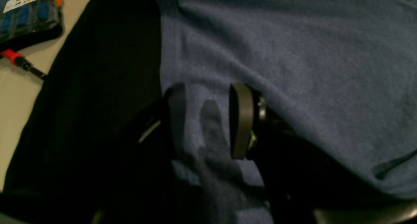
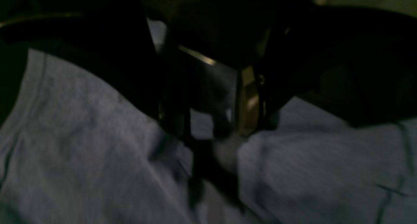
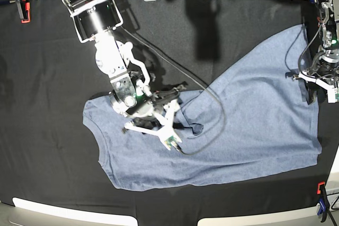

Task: Layout the t-shirt on the table in an organized manner, then fold the t-shirt properly
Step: 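Grasp the shirt body with the right gripper near the armhole, then lift and pull the grasped shirt edge toward the collar with the right gripper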

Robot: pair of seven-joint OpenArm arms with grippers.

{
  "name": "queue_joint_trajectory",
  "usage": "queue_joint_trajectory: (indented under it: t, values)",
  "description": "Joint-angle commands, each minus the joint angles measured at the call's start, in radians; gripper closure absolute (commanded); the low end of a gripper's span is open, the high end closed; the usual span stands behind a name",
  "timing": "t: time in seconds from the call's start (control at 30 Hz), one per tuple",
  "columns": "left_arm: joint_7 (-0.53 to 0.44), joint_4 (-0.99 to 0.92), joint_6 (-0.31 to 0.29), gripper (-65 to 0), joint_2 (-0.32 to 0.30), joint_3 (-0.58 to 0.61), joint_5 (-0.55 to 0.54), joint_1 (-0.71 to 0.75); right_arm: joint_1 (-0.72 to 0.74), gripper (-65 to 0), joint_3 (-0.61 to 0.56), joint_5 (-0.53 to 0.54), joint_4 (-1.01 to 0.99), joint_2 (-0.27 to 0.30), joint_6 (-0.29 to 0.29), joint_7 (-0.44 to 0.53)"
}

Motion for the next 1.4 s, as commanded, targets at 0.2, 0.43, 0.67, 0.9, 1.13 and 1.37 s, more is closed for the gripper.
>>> queue_joint_trajectory:
  t: [0.2,0.43,0.67,0.9,1.13,1.37]
  values:
    - [-0.031,0.019,0.0,-20.1,-0.019,-0.007,-0.006,-0.014,0.026,-25.2,-0.003,0.002,-0.023,-0.006,0.007,0.101]
    - [-0.031,0.019,0.0,-20.1,-0.019,-0.007,-0.006,-0.014,0.039,-25.1,-0.011,0.001,-0.075,-0.045,0.023,0.107]
    - [-0.031,0.019,0.0,-20.1,-0.019,-0.007,-0.005,-0.014,0.08,-14.7,-0.011,-0.056,-0.15,-0.089,0.023,0.08]
    - [-0.031,0.019,0.0,-20.1,-0.019,-0.007,-0.005,-0.014,0.072,0.0,-0.011,-0.134,-0.128,-0.086,0.022,0.048]
    - [-0.031,0.019,0.0,-20.1,-0.019,-0.007,-0.005,-0.013,-0.091,0.0,-0.03,-0.13,0.208,-0.014,0.022,-0.024]
    - [-0.031,0.019,0.0,-20.1,-0.019,-0.007,-0.006,-0.013,-0.401,0.0,-0.015,-0.134,0.575,0.171,0.023,-0.108]
